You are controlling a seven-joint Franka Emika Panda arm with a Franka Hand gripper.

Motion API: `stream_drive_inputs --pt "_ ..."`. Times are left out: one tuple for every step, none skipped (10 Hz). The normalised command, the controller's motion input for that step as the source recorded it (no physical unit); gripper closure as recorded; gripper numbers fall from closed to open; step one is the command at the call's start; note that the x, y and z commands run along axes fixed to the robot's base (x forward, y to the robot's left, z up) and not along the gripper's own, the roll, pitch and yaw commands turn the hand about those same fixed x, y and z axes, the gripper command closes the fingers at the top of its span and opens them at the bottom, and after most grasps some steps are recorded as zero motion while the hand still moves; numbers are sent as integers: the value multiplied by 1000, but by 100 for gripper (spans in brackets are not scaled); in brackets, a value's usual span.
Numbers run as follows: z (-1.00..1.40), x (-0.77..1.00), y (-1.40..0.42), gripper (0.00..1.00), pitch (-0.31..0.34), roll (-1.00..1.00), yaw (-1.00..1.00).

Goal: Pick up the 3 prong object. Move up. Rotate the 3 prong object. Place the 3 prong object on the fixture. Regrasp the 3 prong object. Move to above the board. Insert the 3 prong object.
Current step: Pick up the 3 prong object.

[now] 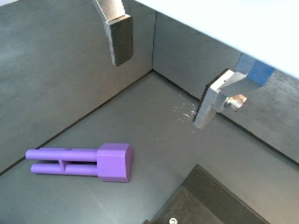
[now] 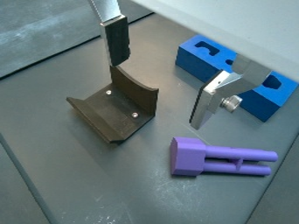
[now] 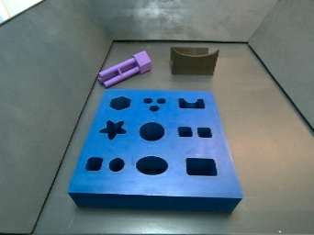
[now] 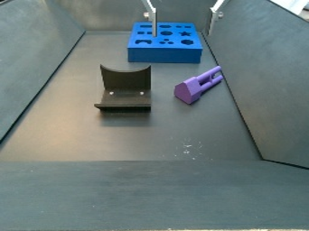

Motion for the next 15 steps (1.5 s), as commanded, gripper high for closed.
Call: stream_drive_inputs --pt "-57 -49 0 0 0 56 -106" --pt "-523 -571 0 0 0 -31 -574" --pt "-737 -500 -31 0 0 -133 -569" --pt "-751 -466 -29 0 0 -136 -591" --pt "-683 -231 -106 0 17 -159 -657" --pt "-471 -31 -443 0 0 -107 -569" --pt "-286 0 -454 0 -76 -117 -577" --pt "-377 0 -414 0 -119 -101 -631" --pt "-603 -163 -309 0 -99 -156 -651" --pt "-609 -240 -317 0 -47 -230 -457" --pt "-623 -274 -366 0 -40 -183 -363" --pt "-557 -291 -166 0 -97 -53 -346" --pt "-609 -137 -137 0 -70 -57 -331" --pt "-663 -157 -174 0 -97 -36 -277" --pt "-646 -440 -457 0 -174 64 -51"
